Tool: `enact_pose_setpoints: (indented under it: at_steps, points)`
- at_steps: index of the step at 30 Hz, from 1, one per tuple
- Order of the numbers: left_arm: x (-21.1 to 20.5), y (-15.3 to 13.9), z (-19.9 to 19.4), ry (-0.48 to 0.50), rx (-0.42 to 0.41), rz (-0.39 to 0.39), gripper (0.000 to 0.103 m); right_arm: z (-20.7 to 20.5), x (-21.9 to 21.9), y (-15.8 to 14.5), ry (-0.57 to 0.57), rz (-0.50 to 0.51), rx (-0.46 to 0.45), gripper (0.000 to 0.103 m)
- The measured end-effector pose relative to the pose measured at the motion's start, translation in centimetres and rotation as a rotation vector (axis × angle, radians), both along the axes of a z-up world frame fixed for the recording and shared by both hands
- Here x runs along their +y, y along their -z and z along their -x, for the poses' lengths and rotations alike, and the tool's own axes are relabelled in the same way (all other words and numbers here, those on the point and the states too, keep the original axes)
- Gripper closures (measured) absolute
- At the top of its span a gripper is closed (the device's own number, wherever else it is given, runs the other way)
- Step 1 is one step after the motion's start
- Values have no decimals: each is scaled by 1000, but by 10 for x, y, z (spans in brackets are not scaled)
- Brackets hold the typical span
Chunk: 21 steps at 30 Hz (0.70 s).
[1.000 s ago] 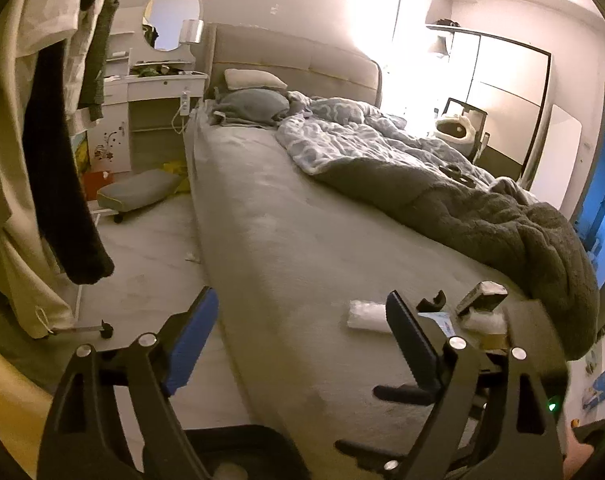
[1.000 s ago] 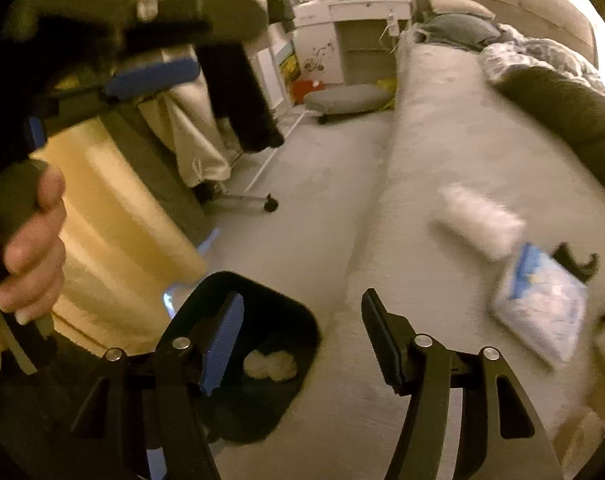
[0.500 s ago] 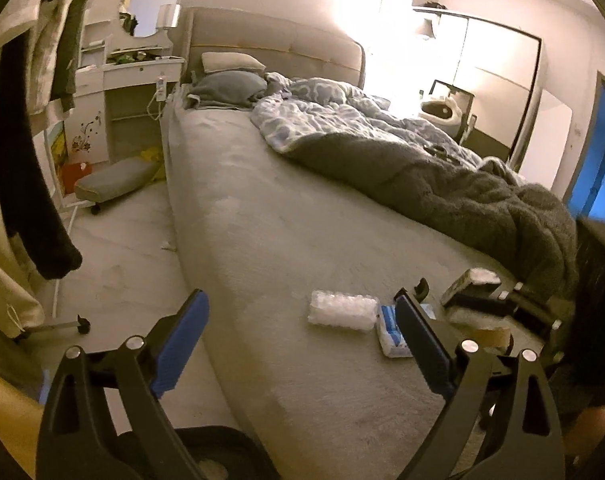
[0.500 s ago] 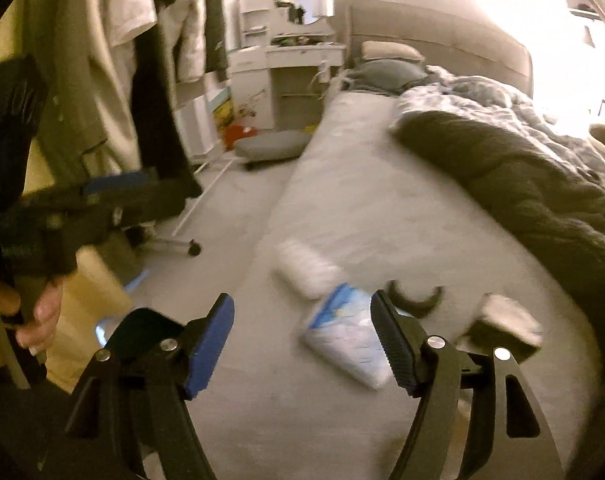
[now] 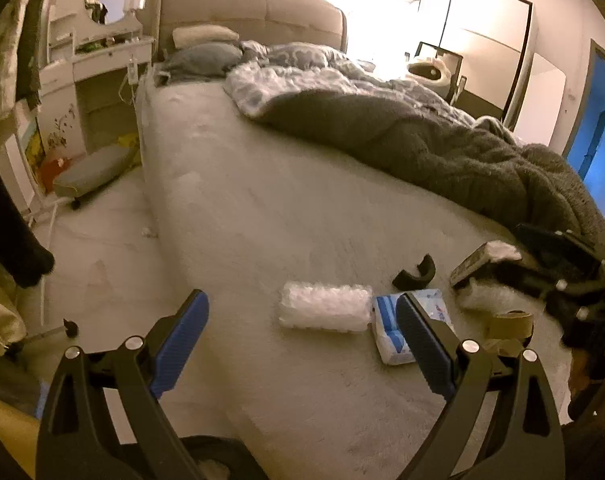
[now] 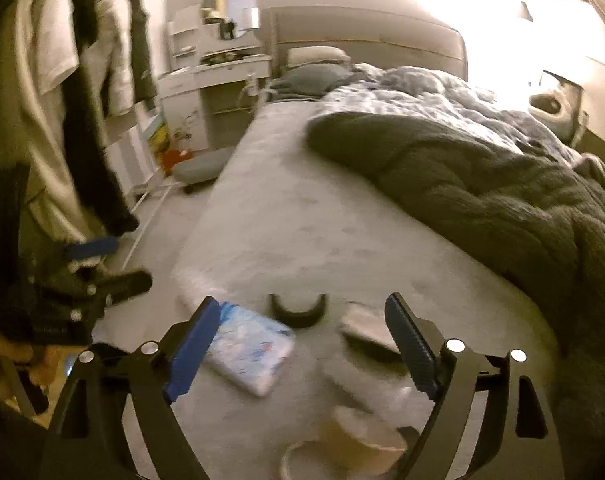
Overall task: Collect trash
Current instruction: 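Move the left gripper to the bubble-wrap roll on the bed and grasp it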
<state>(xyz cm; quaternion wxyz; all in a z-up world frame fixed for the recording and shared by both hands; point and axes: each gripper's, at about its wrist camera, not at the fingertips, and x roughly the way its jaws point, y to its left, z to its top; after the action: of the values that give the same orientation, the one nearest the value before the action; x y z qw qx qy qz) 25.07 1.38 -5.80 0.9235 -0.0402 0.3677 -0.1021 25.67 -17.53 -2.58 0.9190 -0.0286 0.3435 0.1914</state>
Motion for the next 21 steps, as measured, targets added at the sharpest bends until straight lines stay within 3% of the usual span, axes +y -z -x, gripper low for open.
enact_pose_setpoints:
  at_steps: [6,14,16,18,21]
  points:
    - [-13,17,-11,31,34,-13,7,-9,-16,11,53,-47,53,15]
    - [-18,32,-27,35,64,41,8,-13,-22,17,66,-48,87,14]
    - [-20,36,-30,37,70,47,10,-13,-26,19,71,-58,98,14]
    - [-20,41,-35,32,94,73,20,-13,-29,20,72,-61,105,14]
    - [-17,46,-39,21,116,117,22,-12,-34,22,82,-65,116,14]
